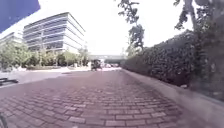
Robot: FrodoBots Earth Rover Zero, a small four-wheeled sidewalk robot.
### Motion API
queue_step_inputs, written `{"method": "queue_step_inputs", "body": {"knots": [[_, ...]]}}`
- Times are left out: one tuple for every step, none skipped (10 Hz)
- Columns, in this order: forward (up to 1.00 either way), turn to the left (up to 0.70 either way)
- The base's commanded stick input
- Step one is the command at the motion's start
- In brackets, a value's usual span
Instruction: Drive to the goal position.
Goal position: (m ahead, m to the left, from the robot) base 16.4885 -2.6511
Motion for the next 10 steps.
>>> {"method": "queue_step_inputs", "body": {"knots": [[0.70, 0.00], [0.70, 0.00], [0.70, 0.00], [0.70, 0.00], [0.70, 0.00], [0.70, 0.00], [0.70, 0.00], [0.70, 0.00], [0.70, 0.00], [0.70, 0.00]]}}
